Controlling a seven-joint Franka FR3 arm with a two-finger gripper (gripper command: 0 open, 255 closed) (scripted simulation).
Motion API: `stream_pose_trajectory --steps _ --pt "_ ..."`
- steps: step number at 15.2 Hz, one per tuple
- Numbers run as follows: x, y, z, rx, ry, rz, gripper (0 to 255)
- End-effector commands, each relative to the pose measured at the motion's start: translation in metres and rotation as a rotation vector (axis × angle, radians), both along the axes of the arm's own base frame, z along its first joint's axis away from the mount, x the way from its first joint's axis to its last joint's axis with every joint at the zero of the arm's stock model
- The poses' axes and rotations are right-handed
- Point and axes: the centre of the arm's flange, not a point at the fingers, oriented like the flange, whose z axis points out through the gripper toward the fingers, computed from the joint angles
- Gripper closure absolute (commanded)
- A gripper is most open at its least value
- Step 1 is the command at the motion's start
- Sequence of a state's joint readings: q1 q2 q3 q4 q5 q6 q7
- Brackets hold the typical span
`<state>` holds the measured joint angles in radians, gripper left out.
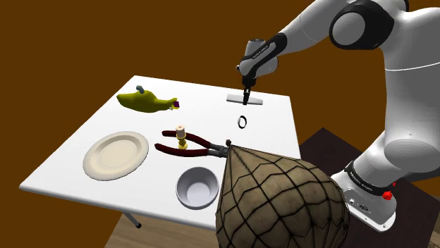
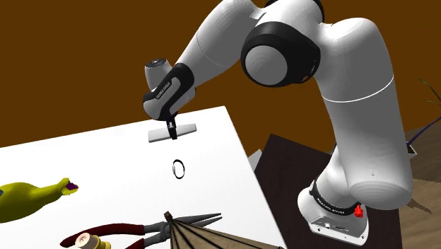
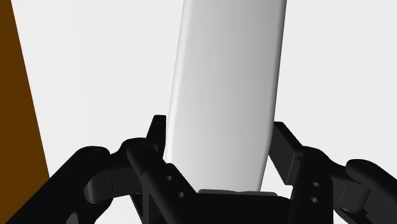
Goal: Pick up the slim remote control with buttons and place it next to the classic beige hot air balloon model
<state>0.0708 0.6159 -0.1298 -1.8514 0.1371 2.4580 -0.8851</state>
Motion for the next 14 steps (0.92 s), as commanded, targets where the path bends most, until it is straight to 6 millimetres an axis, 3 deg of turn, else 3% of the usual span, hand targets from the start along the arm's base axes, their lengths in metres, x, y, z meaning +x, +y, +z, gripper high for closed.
stream_pose_trajectory --steps 1,3,14 --pt "0.0 0.0 0.0 0.0 0.0 0.0 255" --pt "0.0 0.0 0.0 0.0 0.0 0.0 255" --pt "0.0 0.0 0.058 0.0 0.0 0.0 255"
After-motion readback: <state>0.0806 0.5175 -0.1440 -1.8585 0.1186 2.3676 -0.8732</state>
